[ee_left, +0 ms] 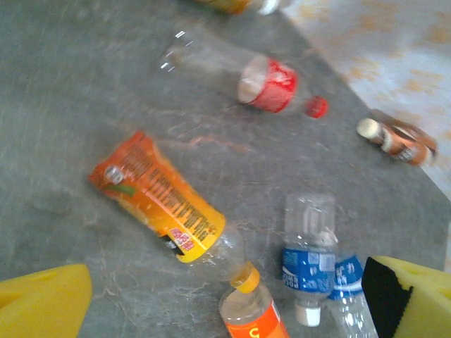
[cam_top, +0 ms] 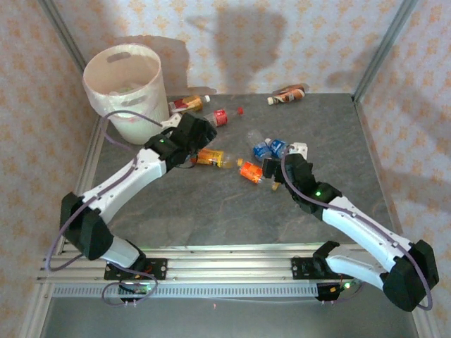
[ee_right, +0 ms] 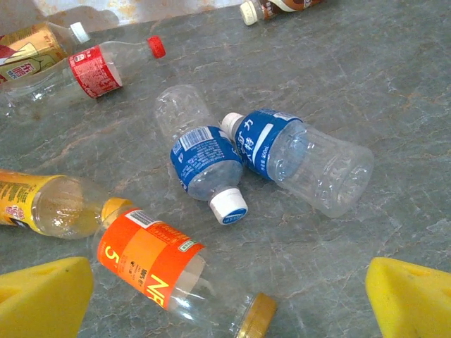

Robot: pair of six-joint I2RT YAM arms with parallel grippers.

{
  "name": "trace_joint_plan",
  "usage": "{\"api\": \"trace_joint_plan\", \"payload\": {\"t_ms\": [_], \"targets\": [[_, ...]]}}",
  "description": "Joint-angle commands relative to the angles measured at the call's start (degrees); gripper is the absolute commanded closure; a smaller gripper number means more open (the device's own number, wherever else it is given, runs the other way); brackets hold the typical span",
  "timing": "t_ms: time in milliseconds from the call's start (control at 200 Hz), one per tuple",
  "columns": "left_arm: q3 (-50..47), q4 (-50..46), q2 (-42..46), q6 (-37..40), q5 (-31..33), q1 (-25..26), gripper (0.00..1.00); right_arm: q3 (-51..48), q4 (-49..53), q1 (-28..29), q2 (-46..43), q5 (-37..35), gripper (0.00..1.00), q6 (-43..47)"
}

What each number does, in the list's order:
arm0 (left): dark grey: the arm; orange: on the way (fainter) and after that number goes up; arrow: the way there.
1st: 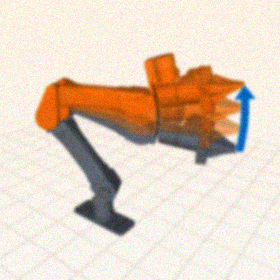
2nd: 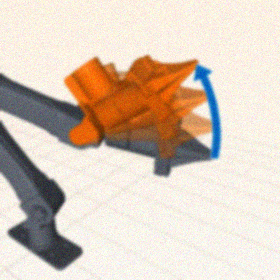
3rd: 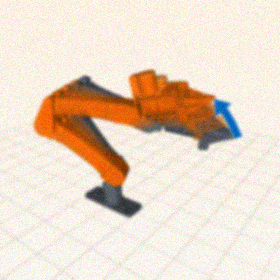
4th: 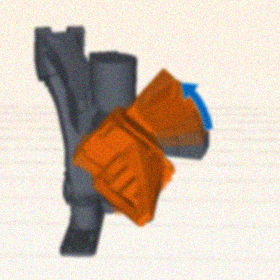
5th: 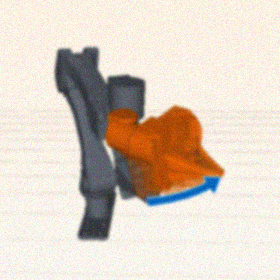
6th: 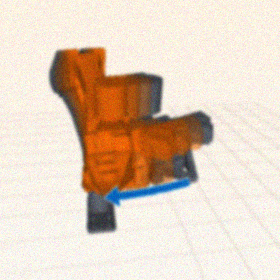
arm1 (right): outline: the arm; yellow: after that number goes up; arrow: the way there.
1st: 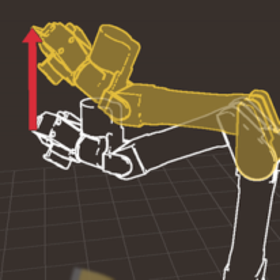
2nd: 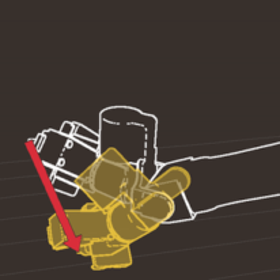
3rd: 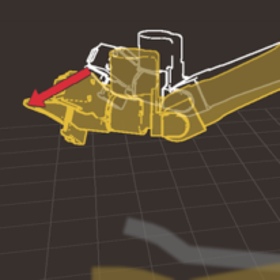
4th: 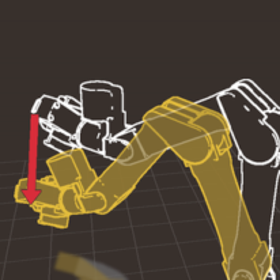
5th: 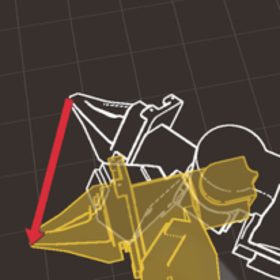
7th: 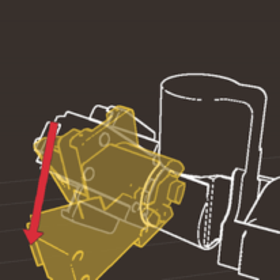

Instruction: Put the plastic bottles in the bin

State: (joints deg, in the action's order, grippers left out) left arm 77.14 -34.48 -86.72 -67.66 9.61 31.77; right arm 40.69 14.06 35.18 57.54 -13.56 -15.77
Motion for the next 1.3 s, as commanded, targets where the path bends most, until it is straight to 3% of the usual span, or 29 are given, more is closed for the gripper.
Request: {"api": "trace_joint_plan", "payload": {"t_ms": [0,305,430,781,1076,1296], "targets": [[0.16,-6.73,-3.36,-16.68,2.52,-0.26,0.00,-0.92,2.25,-0.37,-1.87,-2.43,0.01,-1.97],[3.79,-10.31,-15.18,-28.17,0.75,-1.64,0.00,-5.01,2.63,-0.35,-6.36,-2.73,0.01,-2.22],[6.59,-8.06,-22.21,-28.72,-4.27,-3.45,0.00,-4.79,3.41,-0.34,-6.25,-1.91,0.01,-1.16],[21.46,-11.54,-36.15,-27.48,4.05,-3.94,0.00,-5.26,5.44,-0.37,-6.71,0.86,0.01,-3.33],[17.13,-8.43,-37.66,-29.83,4.53,-4.86,0.13,-5.79,6.08,-0.32,-7.55,-0.34,0.01,-3.29],[14.92,-5.05,-38.72,-26.78,5.04,-4.98,0.28,-5.36,5.52,-0.36,-7.20,-0.39,0.01,-3.48]]}}
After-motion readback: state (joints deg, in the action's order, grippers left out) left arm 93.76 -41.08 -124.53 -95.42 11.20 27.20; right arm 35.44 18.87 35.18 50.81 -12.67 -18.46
